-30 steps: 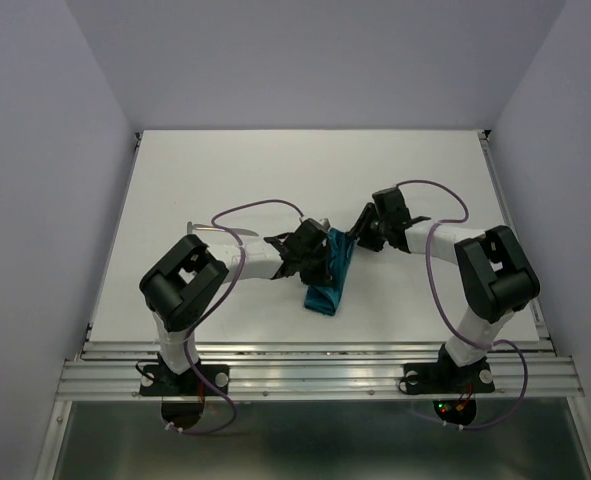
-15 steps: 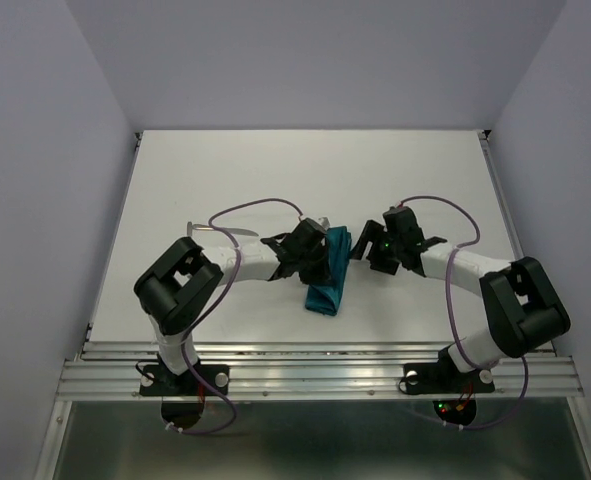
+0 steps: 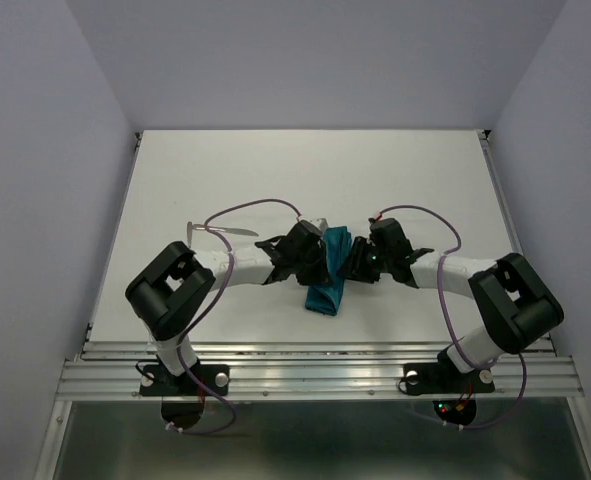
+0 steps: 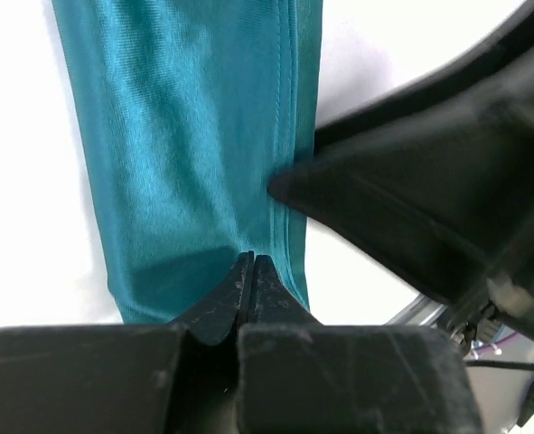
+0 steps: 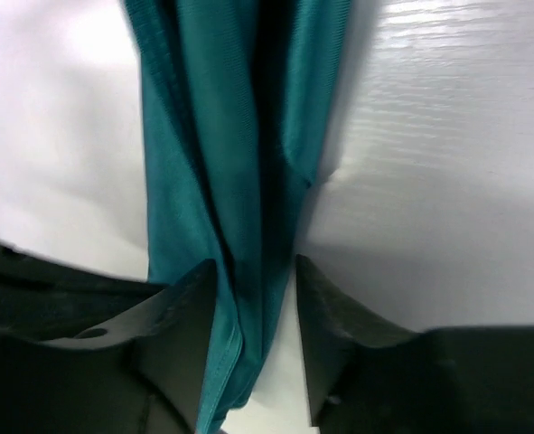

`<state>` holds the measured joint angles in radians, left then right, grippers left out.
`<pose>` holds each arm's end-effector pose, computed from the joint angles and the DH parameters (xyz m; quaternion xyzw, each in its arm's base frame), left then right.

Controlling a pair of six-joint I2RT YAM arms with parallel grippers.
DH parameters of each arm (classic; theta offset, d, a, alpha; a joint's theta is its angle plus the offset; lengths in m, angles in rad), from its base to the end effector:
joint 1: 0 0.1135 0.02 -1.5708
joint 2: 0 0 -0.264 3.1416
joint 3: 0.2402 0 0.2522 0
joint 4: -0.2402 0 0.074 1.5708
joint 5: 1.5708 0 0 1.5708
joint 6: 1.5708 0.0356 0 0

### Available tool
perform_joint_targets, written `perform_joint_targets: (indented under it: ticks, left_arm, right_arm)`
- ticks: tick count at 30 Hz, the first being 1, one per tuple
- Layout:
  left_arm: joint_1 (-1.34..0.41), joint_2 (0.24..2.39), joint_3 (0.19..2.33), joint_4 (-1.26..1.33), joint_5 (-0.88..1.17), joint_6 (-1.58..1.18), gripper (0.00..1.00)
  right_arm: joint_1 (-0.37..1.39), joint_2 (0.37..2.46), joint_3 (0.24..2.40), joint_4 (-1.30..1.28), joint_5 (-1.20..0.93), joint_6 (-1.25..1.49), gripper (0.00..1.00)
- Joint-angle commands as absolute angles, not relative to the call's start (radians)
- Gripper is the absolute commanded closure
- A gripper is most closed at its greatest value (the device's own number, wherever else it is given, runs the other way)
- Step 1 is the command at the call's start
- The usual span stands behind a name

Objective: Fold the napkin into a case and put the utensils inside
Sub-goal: Fold the 2/3-rectangle-folded napkin at the center of the board.

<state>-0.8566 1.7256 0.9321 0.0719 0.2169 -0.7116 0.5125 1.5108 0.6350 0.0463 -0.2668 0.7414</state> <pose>0.2280 -0.2747 0.1700 0.1101 0.9002 -0.3590 0.2203 0.2397 0.1456 0.1474 0.0576 0.9233 0.3110 0.2180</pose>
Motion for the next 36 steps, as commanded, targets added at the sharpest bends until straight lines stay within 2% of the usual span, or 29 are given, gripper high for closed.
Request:
perform_joint_targets:
  ticks: [1, 4, 8, 10, 12, 16, 18, 19, 21, 22, 23, 26, 30, 31, 32, 33, 36]
  left_arm:
    - [-0.862, 1.640, 0.911, 0.104, 0.233, -0.689, 1.00]
    - [-0.862, 1.620, 0.890, 0.106, 0.244, -0.687, 1.00]
    - [-0.862, 1.605, 0.848, 0.112, 0.253, -0.693, 1.00]
    - [-0.862, 1.597, 0.822, 0.115, 0.253, -0.695, 1.00]
    - [-0.862, 1.591, 0.804, 0.117, 0.252, -0.701, 1.00]
    - [-0.862, 1.588, 0.756, 0.127, 0.244, -0.709, 1.00]
    - [-0.862, 1.597, 0.749, 0.133, 0.236, -0.712, 1.00]
    - [-0.862, 1.611, 0.746, 0.133, 0.229, -0.715, 1.00]
    - [-0.862, 1.621, 0.746, 0.135, 0.229, -0.715, 1.00]
    - [-0.862, 1.620, 0.742, 0.138, 0.230, -0.713, 1.00]
    - [-0.862, 1.614, 0.741, 0.138, 0.229, -0.712, 1.00]
    - [-0.862, 1.576, 0.736, 0.132, 0.216, -0.701, 1.00]
    - [-0.862, 1.523, 0.749, 0.104, 0.206, -0.687, 1.00]
    - [-0.862, 1.508, 0.752, 0.094, 0.199, -0.687, 1.00]
    - [-0.861, 1.500, 0.755, 0.086, 0.193, -0.690, 1.00]
    - [-0.861, 1.493, 0.758, 0.080, 0.187, -0.695, 1.00]
    - [-0.856, 1.474, 0.758, 0.071, 0.189, -0.701, 1.00]
  right_arm:
    - [0.522, 1.560, 0.640, 0.074, -0.245, 0.759, 0.64]
    - [0.522, 1.583, 0.635, 0.086, -0.255, 0.761, 0.78]
    - [0.522, 1.589, 0.629, 0.083, -0.245, 0.755, 0.85]
    - [0.522, 1.586, 0.627, 0.080, -0.236, 0.747, 0.94]
    - [0.522, 1.586, 0.629, 0.069, -0.223, 0.742, 0.98]
    - [0.522, 1.586, 0.641, 0.051, -0.199, 0.723, 0.98]
    - [0.522, 1.588, 0.656, 0.032, -0.196, 0.710, 0.97]
    - [0.522, 1.580, 0.661, 0.023, -0.192, 0.701, 0.88]
    - [0.522, 1.563, 0.669, 0.003, -0.180, 0.692, 0.77]
    - [0.522, 1.551, 0.669, 0.003, -0.179, 0.683, 0.65]
    - [0.522, 1.539, 0.667, -0.015, -0.176, 0.678, 0.60]
    - [0.531, 1.476, 0.652, -0.066, -0.164, 0.661, 0.59]
    - [0.572, 1.367, 0.615, -0.100, -0.150, 0.657, 0.77]
    - [0.581, 1.330, 0.606, -0.106, -0.153, 0.657, 0.90]
    - [0.581, 1.315, 0.603, -0.109, -0.161, 0.657, 0.94]
    - [0.606, 1.301, 0.600, -0.109, -0.170, 0.655, 0.98]
    - [0.630, 1.276, 0.597, -0.101, -0.215, 0.650, 0.99]
